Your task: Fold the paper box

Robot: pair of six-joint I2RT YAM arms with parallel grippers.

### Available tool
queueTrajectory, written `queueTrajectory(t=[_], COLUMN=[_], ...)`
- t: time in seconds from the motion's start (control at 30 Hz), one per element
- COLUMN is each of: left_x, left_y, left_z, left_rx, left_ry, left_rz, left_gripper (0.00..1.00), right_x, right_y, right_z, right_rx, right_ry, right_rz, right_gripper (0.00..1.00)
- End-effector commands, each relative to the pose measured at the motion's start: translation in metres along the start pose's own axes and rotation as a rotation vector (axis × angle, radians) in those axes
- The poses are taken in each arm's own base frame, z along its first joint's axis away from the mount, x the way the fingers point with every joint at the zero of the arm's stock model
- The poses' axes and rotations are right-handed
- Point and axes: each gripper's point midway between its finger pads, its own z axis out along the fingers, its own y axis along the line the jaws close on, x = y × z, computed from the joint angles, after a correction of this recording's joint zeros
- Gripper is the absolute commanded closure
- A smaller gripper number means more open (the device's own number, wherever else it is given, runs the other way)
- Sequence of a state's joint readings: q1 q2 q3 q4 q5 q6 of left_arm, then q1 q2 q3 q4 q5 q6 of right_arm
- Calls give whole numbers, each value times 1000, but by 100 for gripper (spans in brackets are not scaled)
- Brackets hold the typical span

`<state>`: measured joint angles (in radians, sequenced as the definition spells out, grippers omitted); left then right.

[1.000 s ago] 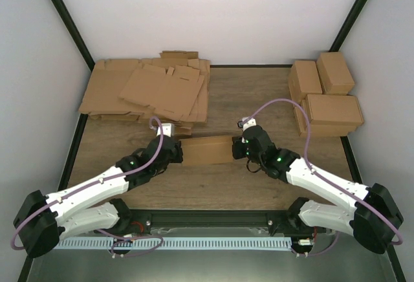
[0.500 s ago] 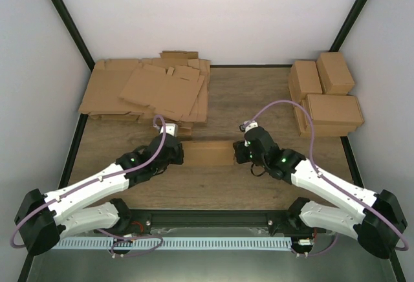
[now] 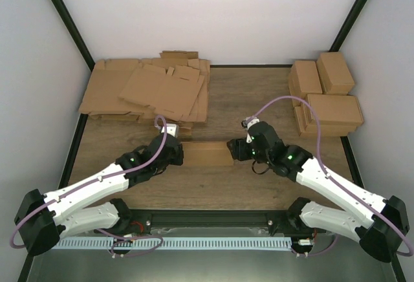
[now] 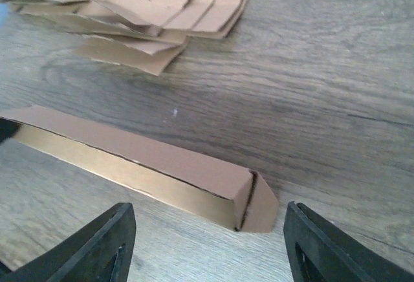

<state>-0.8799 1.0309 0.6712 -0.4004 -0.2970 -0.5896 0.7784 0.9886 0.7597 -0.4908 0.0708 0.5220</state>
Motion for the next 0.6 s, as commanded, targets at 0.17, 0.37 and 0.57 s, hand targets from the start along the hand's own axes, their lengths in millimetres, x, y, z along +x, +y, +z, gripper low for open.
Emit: queueTrajectory(t=[0.17, 0.37, 0.57], left_x=[19, 20, 21], left_y=[2, 2, 1], left_z=[-1, -1, 0], left_rx=[-4, -8, -13], left_ry=[89, 91, 92], left_rz=[64, 66, 70], left_gripper=[96, 96, 96], right_x=[-52, -45, -23], right_y=[-4, -3, -2], right_z=[-24, -13, -1], right_rx=[-36, -54, -90], right_ry=[-138, -97, -36], right_rz=[218, 233, 269], right_gripper=[37, 50, 60])
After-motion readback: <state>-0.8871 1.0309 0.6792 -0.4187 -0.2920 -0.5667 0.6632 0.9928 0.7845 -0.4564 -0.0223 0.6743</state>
